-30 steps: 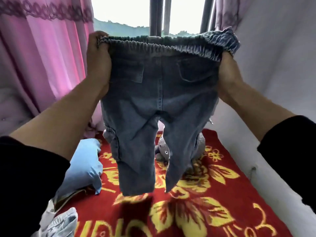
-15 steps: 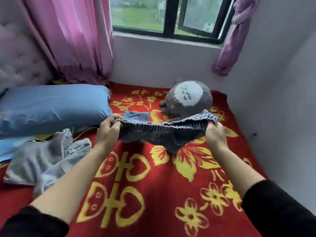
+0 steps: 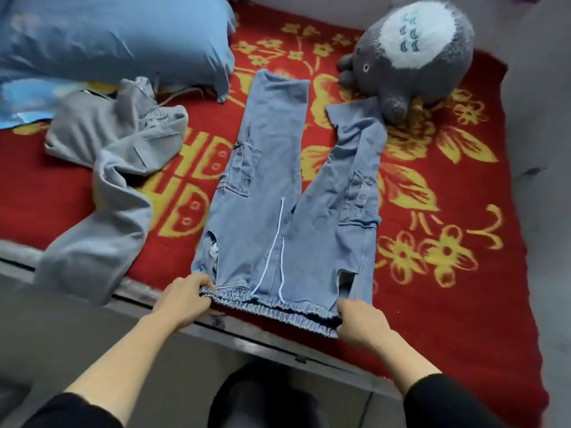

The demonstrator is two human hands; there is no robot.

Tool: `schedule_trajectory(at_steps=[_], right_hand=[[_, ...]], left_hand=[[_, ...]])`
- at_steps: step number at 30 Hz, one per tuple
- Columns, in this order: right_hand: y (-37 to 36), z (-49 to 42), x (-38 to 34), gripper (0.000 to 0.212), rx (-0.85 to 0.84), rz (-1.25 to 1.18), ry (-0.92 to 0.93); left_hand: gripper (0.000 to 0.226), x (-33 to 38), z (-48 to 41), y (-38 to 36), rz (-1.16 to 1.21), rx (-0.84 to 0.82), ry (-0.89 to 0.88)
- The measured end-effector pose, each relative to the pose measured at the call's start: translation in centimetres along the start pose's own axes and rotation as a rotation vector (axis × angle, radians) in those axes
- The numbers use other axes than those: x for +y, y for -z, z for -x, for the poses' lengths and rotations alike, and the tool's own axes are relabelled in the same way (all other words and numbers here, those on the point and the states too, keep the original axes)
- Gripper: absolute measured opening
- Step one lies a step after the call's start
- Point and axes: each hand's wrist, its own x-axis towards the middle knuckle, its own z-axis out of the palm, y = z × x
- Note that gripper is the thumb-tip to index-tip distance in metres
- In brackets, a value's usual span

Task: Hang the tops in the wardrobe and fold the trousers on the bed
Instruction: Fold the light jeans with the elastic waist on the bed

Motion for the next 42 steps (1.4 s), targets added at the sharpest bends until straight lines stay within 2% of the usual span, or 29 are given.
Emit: schedule_trajectory(at_steps=[4, 8, 12, 16, 18, 21, 23, 24, 27, 30, 32, 34, 37, 38, 41, 42], right_hand=[[-6.1, -2.0, -1.7, 0.016, -0.133, -0.083, -0.014], [-9.3, -5.2, -1.6, 0.033, -0.268, -0.285, -0.058], [-9.7, -8.2, 0.3, 0.014, -0.043, -0.495, -0.180], [-8.7, -10.8, 2.8, 0.013, 0.196, -0.588, -0.257], [-8.4, -12.4, 4.1, 0.019, 0.305, -0.615, -0.294], [-8.0, -14.9, 5.7, 0.050, 0.427, -0.663, -0.367], [-7.6, -16.8, 6.8, 0.064, 0.439, -0.734, -0.449], [-7.4, -17.6, 7.3, 0.061, 0.417, -0.783, -0.480], [-6.5, -18.6, 8.4, 0.011, 0.373, -1.088, -0.447], [-5.9, -18.3, 9.2, 0.024, 0.310, -1.292, -0.447], [-6.0, -17.9, 10.1, 0.024, 0.244, -1.305, -0.448], [-5.7, -17.6, 10.6, 0.020, 0.178, -1.257, -0.469], [-4.1, -18.0, 9.9, 0.020, 0.142, -1.244, -0.469], [-3.1, -18.2, 9.1, 0.020, 0.144, -1.279, -0.454], [0.1, -19.2, 5.9, 0.019, 0.183, -1.381, -0.374], [1.3, -19.5, 4.5, 0.019, 0.198, -1.383, -0.334]], left_hand=[[0.037, -4.0, -0.4, -3.7, -0.081, -0.040, 0.126], [0.052, -5.5, -2.1, -8.2, -0.087, -0.174, 0.208], [0.056, -1.1, -2.2, -12.2, 0.021, -0.045, 0.168], [0.058, 4.7, -0.6, -17.8, -0.008, 0.174, -0.092], [0.058, 6.9, -0.5, -20.8, -0.004, 0.200, -0.240], [0.062, 10.0, -0.7, -24.4, -0.060, 0.163, -0.333], [0.074, 11.8, -1.0, -26.5, -0.129, 0.093, -0.283], [0.083, 12.9, -1.1, -26.9, -0.159, 0.038, -0.227], [0.100, 16.0, -1.2, -26.6, -0.251, -0.084, -0.061], [0.096, 17.2, -1.9, -26.6, -0.351, -0.159, 0.016], [0.079, 17.6, -2.5, -25.5, -0.355, -0.136, 0.055], [0.051, 17.4, -3.2, -24.3, -0.269, -0.128, 0.026], [0.019, 16.2, -4.2, -21.6, 0.062, -0.215, 0.014], [0.014, 15.4, -4.5, -20.5, 0.191, -0.239, 0.020], [0.025, 12.3, -5.0, -16.5, 0.571, -0.311, 0.050], [0.021, 11.3, -5.2, -15.1, 0.695, -0.336, 0.061]])
